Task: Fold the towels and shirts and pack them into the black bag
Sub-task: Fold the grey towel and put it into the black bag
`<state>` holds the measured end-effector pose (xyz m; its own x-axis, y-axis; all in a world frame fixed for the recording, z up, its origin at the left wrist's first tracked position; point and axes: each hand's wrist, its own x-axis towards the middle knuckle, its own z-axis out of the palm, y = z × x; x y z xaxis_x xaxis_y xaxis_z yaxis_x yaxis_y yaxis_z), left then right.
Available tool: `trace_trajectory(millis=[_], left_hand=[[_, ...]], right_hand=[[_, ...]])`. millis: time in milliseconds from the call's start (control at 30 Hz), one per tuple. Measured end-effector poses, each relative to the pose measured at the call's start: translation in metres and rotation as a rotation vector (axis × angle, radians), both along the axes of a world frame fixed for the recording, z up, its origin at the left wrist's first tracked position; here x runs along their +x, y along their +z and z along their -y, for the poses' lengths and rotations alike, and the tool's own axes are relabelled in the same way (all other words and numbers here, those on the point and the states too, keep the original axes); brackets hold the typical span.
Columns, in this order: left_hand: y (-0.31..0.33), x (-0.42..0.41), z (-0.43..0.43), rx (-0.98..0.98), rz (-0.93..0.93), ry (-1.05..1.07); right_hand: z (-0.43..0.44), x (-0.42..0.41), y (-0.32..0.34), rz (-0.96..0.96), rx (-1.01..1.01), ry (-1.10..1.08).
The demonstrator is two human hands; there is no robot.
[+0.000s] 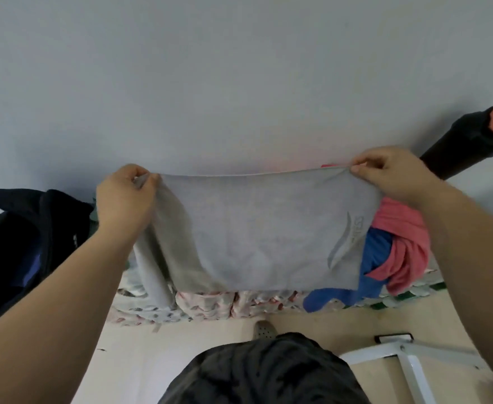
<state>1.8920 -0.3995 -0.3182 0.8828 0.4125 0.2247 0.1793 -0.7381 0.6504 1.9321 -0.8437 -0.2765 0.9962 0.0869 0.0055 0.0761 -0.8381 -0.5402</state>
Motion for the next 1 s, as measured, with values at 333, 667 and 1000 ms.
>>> trace_trajectory(millis=[333, 667, 1000], left_hand=[[-0.053, 0.073, 0.012, 0.382, -0.344, -0.029], [-0.115, -0.006, 0.087, 0.522, -0.549, -0.290], [-0.127, 0.005, 0.083, 0.503, -0.585, -0.225]], right_hand=[[-0.028, 0.079, -0.076, 0.220, -0.407, -0.014], [-0.096, -0.007, -0.156, -0.148, -0.513, 0.239], [-0.076, 0.021, -0.156, -0.199, -0.521, 0.281]])
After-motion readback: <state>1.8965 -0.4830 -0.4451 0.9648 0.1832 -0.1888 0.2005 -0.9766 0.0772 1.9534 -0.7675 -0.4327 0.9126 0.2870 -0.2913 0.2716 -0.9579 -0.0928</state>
